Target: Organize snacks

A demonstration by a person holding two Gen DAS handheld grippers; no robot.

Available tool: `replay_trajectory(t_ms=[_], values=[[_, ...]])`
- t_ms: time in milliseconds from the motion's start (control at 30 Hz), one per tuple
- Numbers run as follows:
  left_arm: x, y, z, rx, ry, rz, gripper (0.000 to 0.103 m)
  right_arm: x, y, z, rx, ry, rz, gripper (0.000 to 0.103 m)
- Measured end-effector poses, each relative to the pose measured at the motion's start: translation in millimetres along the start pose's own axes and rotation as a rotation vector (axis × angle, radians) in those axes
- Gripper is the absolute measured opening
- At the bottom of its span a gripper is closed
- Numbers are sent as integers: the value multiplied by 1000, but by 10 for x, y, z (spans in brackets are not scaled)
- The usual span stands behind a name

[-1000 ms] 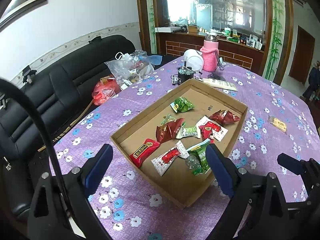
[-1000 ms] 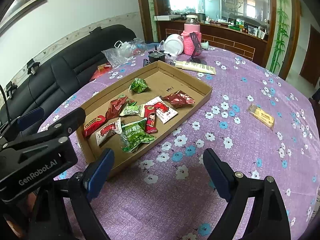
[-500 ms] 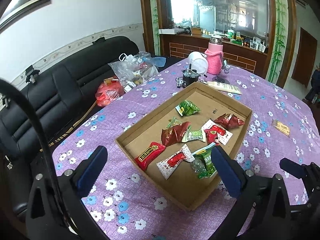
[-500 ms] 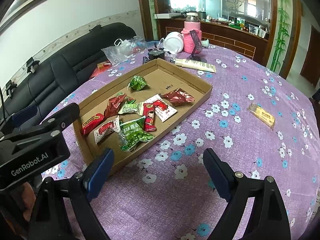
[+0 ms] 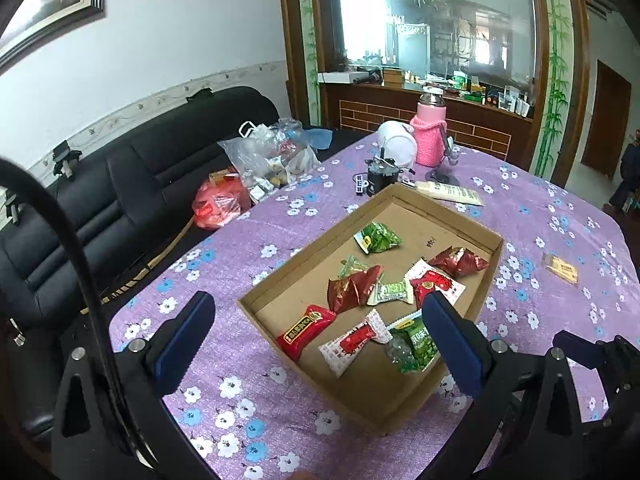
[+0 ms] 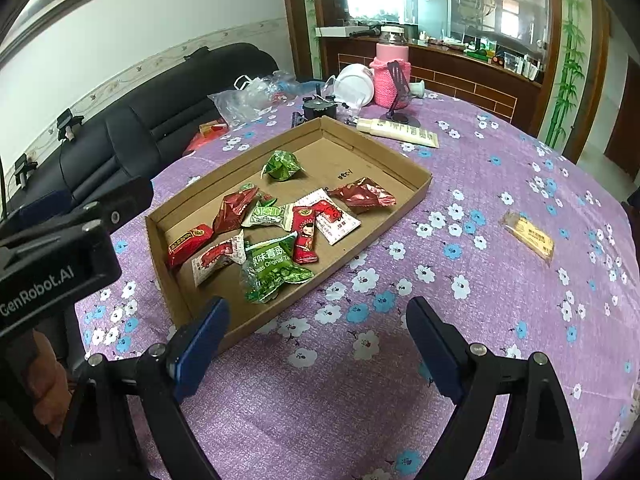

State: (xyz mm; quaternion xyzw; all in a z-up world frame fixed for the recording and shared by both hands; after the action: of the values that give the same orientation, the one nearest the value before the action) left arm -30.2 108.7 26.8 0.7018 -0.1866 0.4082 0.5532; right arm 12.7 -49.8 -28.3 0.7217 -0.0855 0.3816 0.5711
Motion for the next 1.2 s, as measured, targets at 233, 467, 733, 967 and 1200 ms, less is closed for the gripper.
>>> replay_trajectory(t_ms=[233,467,733,967,1200], values=[[18,4,17,-7,-6,4,103,6,5,-9,-2,7,2,90],[30,58,79,96,-18,63,103,2,-6,8,3,9,-3,90],[36,73,98,51,-24,46,103,8,-5,19,5,13,0,90],[27,-18,105,32,-19,3,103,1,-25,63,-9,1,-8,90],[-5,-83,117,7,-23,-28,103,-21,-46,115,-19,-11,-16,90]])
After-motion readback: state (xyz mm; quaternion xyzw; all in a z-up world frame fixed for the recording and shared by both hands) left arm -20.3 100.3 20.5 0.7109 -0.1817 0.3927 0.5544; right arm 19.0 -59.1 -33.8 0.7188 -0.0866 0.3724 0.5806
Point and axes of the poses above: each gripper's, at about its wrist camera, not at the fingertips, and y roughly against the way its jaws point, z to its right, x to its top, the point moved 1 cm from there along -y, roughly the way its jaws point, and after that the axes turned 1 degree about -x, right-handed, at the moved point
